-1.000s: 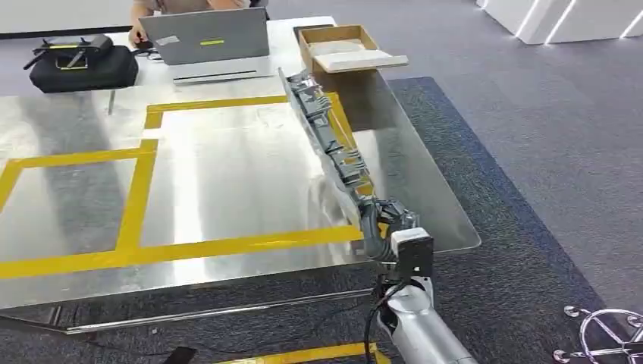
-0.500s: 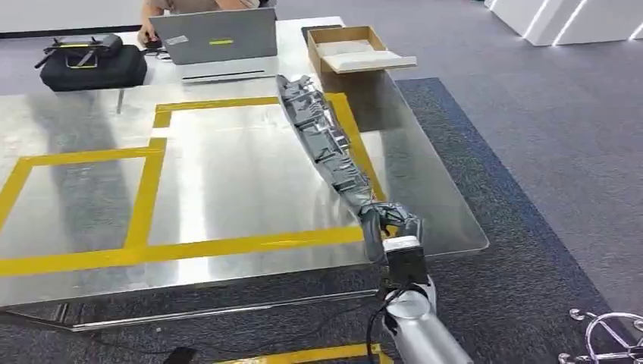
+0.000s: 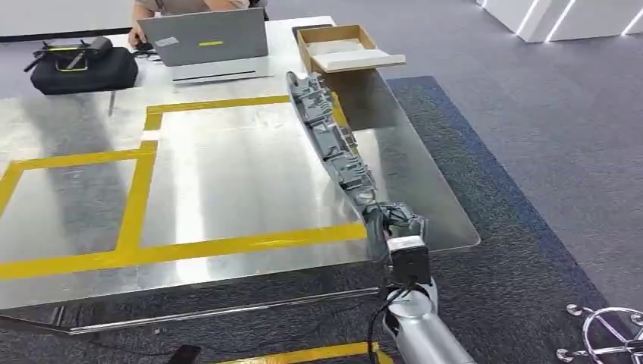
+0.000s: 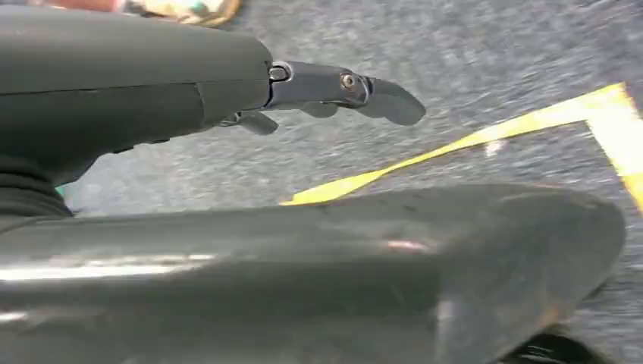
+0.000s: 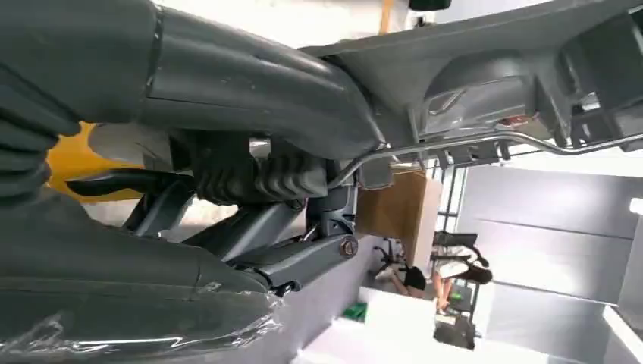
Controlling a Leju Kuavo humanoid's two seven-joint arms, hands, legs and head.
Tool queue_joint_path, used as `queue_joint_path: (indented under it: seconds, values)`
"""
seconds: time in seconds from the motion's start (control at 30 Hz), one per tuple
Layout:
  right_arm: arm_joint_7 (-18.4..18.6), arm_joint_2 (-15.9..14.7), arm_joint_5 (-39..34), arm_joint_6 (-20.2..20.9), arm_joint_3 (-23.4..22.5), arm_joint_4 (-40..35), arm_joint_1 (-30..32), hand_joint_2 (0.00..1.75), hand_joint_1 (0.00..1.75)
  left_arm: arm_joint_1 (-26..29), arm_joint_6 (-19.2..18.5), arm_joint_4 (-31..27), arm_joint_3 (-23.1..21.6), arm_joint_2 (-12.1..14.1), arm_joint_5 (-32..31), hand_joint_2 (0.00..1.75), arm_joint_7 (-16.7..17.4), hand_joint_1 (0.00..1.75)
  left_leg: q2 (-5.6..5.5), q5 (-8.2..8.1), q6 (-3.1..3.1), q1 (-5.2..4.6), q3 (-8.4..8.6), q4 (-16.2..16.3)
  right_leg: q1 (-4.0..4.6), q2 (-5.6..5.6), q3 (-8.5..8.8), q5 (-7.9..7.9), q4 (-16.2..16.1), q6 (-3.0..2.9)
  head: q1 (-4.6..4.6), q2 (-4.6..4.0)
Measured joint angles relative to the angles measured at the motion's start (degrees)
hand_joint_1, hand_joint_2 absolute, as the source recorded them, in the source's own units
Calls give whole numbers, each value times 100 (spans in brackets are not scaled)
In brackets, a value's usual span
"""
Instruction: Take the parts from the cabinet and place them on the table.
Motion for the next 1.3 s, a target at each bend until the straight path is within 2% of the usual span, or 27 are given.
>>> queue_joint_path:
  seconds: [0.1, 0.13, 0.17, 0.23, 0.27, 0.3, 0.33, 0.37, 0.4, 0.43, 0.47, 0.57, 0.63, 0.67, 0.73, 0.77, 0.8, 0.83, 0.87, 0.93, 0.97, 1.0, 1.13, 1.17, 1.2, 1.27, 1.3]
  values:
    - [-24, -4, 13, -39, -4, 0, 52, 175, 175, 4, -37, 0, 94, 7, 133, 0, -349, 0, 5, 24, 117, -4, 0, -28, -30, 8, 17, 24, -41, 87, 4, -2]
    - [-37, -4, 15, -63, -13, -2, 65, 175, 175, -2, -37, 0, 111, 7, 153, 0, -437, 0, 18, 30, 154, 5, 5, -31, -31, -3, -37, -45, 33, 129, 24, -2]
    - [-46, -4, 15, -81, -28, -2, 73, 175, 175, -11, -35, 0, 131, 7, 164, 0, -536, 0, 18, 28, 194, 5, 4, -31, -31, -13, -169, -228, 313, 156, 71, 0]
    - [-68, -15, 20, -114, -46, -2, 109, 175, 175, -2, -9, 0, 149, 4, 96, 0, -783, 0, 20, 27, 215, -3, 2, -29, -31, -12, -620, -646, 1262, 182, 72, -2]
    - [-89, -24, 24, -133, -59, -2, 140, 175, 175, 0, 26, 0, 151, 4, 61, 0, -891, 0, 22, 26, 216, -9, 3, -29, -31, -13, -829, -783, 1678, 185, 81, 0]
    - [-112, -31, 28, -146, -72, -2, 175, 175, 175, -2, 74, 0, 153, 7, 26, 0, -989, 0, 20, 22, 222, -14, 7, -28, -31, -12, -940, -773, 1858, 179, 76, -2]
    - [-125, -39, 35, -155, -81, -9, 194, 175, 175, -4, 110, 0, 153, 7, -2, 0, -1031, 0, 16, 18, 223, -17, 18, -28, -31, -12, -885, -636, 1733, 164, 79, -2]
    - [-135, -44, 48, -166, -81, -15, 197, 175, 0, -6, 133, 0, 151, 7, -22, 0, -1077, 0, 11, 11, 223, -20, 36, -28, -29, -11, -677, -372, 1298, 140, 79, -2]
    - [-140, -44, 57, -170, -81, -22, 196, 175, 0, -6, 142, 0, 151, 7, -55, 175, -1104, 0, 9, -2, 215, -20, 59, -28, -29, -12, -380, -99, 703, 116, 76, -2]
    - [-138, -44, 66, -179, -81, -44, 205, 175, 0, -6, 171, 0, 146, 4, -115, 175, -1132, 0, 8, -15, 196, -20, 79, -28, -27, -13, -87, 94, 154, 87, 81, -2]
    - [-136, -44, 66, -181, -81, -48, 212, 175, 0, -11, 210, 0, 140, 4, -162, 175, -1134, 0, 7, -27, 172, -48, 72, -23, -8, -9, -18, -17, 8, 75, 77, -2]
    - [-135, -50, 87, -186, -87, -50, 292, 175, 0, -13, 293, 0, 103, 11, -251, 175, -1084, 0, 2, 6, 61, -30, 63, -69, 24, 9, -20, 26, 9, -4, 70, -2]
    - [-111, -50, 94, -212, -96, -55, 328, 175, 0, -21, 361, 0, 105, 22, -179, 175, -1071, 0, 6, -38, -4, -19, 54, -39, -27, -1, 12, 87, -82, -82, 68, -2]
    - [-114, -50, 98, -232, -107, -57, 331, 175, 0, -27, 380, -2, 109, 22, -133, 0, -1031, 0, 18, -184, -27, -31, -36, 136, -34, -4, 12, 94, -98, -110, 44, -2]
    - [-109, -50, 103, -229, -129, -59, 356, 175, 0, -33, 372, 0, 131, 22, -76, 0, -904, 0, 18, -668, -67, -21, -488, 1076, -33, -12, -5, 97, -98, -121, 24, -2]
    - [-100, -50, 107, -223, -138, -59, 383, 175, 0, -29, 333, 0, 144, 22, -66, 0, -869, 0, 18, -826, -78, -25, -708, 1512, -30, -15, -10, 95, -97, -125, 33, -2]
    - [-90, -50, 118, -212, -142, -59, 409, 175, 0, -20, 297, 0, 157, 22, -66, 0, -837, 0, 18, -853, -84, -25, -835, 1749, -30, -15, -11, 94, -97, -126, 24, -2]
    - [-68, -50, 124, -203, -144, -59, 424, 175, 0, -12, 284, 0, 166, 22, -66, 0, -826, 0, 19, -710, -87, -23, -811, 1680, -30, -12, -8, 94, -96, -125, 31, -2]
    - [-59, -50, 131, -203, -144, -59, 426, 175, 0, -14, 278, 0, 173, 31, -66, 175, -813, 0, 19, -471, -84, -20, -674, 1362, -34, -5, -7, 95, -94, -122, 24, -2]
    - [-50, -50, 144, -194, -144, -59, 424, 175, 0, -25, 271, 0, 177, 48, -81, 175, -795, 0, 31, 27, -78, -15, -170, 339, -46, 5, 6, 90, -84, -92, 26, -2]
    - [-50, -50, 151, -192, -144, -59, 421, 175, 0, -34, 267, 0, 177, 46, -87, 175, -780, 0, 44, 62, -81, -14, -19, 14, -11, 6, -11, 84, -58, -56, 13, -2]
    - [-50, -50, 155, -192, -146, -59, 419, 175, 0, -51, 254, 0, 177, 46, -101, 175, -758, 0, 15, 38, -11, -14, -9, -53, 17, 12, -50, 65, -8, -28, 15, -2]
    - [-48, -50, 166, -179, -144, -61, 424, 175, 0, -26, 258, 0, 184, 55, -127, 175, -712, 0, 23, 83, 155, -7, -26, -68, -18, 3, -102, 67, -36, 88, 17, -2]
    - [-50, -50, 168, -177, -142, -61, 416, 175, 0, -32, 262, 0, 186, 57, -133, 175, -710, 0, 22, 81, 187, -7, -25, -68, -19, -9, -164, -80, 149, 120, 57, -2]
    - [-50, -50, 168, -168, -140, -61, 413, 175, 0, -41, 269, 0, 186, 57, -138, 175, -710, 0, 22, 83, 212, -8, -27, -68, -26, -9, -342, -308, 550, 148, 74, -2]
    - [-48, -50, 164, -160, -140, -59, 431, 175, 0, -32, 271, 0, 186, 50, -155, 175, -708, 0, 24, 78, 222, -11, -32, -66, -31, -10, -815, -734, 1576, 173, 74, -2]
    - [-44, -50, 164, -159, -140, -59, 446, 175, 0, -27, 275, 0, 186, 52, -162, 175, -703, 0, 25, 76, 224, -11, -31, -66, -31, -10, -945, -795, 1841, 177, 68, -2]
